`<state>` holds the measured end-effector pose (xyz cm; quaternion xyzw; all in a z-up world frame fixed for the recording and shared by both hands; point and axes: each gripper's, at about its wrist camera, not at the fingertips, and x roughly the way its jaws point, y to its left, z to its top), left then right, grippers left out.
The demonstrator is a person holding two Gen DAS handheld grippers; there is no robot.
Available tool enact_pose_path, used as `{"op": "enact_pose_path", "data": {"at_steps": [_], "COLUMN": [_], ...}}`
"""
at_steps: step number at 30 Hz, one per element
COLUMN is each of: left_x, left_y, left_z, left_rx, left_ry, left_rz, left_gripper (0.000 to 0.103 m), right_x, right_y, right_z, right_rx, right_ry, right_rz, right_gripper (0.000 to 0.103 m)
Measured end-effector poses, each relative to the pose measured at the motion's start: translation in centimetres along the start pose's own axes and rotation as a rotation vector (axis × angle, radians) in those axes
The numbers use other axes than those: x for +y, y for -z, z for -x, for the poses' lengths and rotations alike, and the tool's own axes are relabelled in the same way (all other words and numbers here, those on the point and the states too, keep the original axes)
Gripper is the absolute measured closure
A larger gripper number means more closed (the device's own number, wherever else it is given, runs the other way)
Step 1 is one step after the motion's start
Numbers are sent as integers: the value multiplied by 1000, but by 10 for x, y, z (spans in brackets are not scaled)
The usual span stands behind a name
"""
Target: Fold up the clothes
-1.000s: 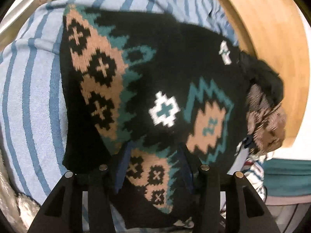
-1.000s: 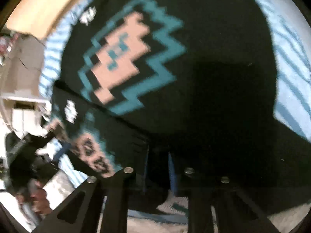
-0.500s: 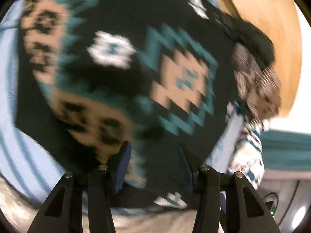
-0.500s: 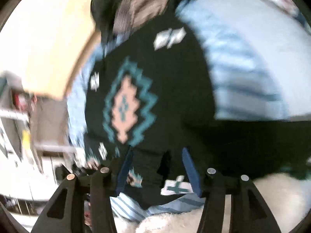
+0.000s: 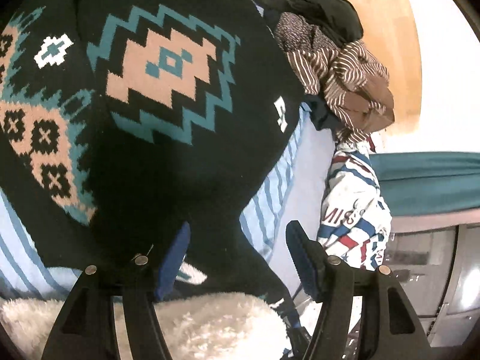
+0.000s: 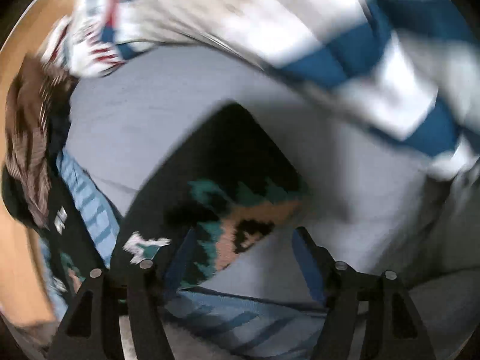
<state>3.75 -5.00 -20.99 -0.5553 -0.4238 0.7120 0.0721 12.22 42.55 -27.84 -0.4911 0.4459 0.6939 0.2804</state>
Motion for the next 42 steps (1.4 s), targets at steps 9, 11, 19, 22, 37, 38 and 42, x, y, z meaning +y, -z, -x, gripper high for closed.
{"op": "enact_pose_path", "data": {"at_steps": [9,11,19,22,37,38,42], "left_x": [19,29,77,107,236,233,204], "left_y": [-5,-10,-29,-40,-71,-75,-93], "left_z": [22,29,61,86,148,146,128], "left_rx": [-58,-85,-183,-262,-402,-393,-328], "left_ry": [-45,-55,-12,-17,9,20,54], "left_rz": [23,47,236,333,667,650,534], "left_gripper": [36,36,36,36,36,36,36], "right_x": [3,4,168,255,308,304,289], "right_y": [-14,-17,24,90,246,231,182], "right_z": [13,16,122,136,36,29,2], "right_rx": [-81,-99,-224,-167,244,239,207], "right_ry": [-232,-283,-529,-628,-453,-425,-296], "right_rz": [1,1,439,672,941,893,763], "right_gripper": [92,94,94,94,31,31,31]}}
